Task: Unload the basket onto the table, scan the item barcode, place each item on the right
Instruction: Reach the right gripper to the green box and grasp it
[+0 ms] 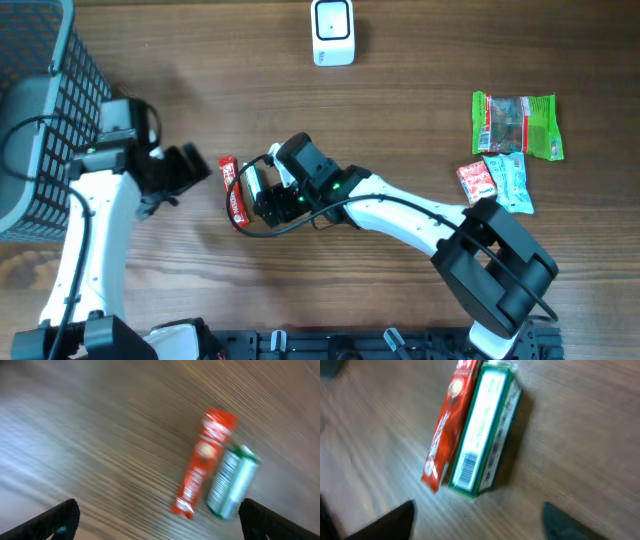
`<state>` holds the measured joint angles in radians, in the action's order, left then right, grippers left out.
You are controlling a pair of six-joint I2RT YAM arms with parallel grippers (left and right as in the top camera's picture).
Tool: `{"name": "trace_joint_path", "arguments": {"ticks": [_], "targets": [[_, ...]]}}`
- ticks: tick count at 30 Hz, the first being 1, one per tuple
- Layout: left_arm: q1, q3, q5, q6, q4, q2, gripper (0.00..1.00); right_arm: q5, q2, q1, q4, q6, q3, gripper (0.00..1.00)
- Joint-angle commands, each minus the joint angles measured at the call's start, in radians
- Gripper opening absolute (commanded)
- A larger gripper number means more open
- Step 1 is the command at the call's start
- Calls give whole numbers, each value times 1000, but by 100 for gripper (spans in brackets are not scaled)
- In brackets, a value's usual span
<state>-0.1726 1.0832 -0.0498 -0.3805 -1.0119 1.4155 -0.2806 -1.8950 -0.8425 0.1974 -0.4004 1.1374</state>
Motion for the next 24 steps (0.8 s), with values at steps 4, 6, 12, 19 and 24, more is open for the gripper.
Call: {"name": "trace_joint_path", "arguments": {"ticks": [4,6,12,19,24], "targets": [[-134,-3,92,-32,3,-11,100,429,1,-118,-97,8,-1,59],[-134,-3,93,-31,3,-11,100,456,0,-135,-136,8,-1,56],[-134,-3,93,-31,3,-11,100,449,-35,-137,-227,5,-1,56],[-134,-2,93,-31,3,-11,100,380,-130,-136,-296,5,-1,54],[-134,-3,93,-31,3,-11,100,364,-151,-136,-301,-2,-1,45]]}}
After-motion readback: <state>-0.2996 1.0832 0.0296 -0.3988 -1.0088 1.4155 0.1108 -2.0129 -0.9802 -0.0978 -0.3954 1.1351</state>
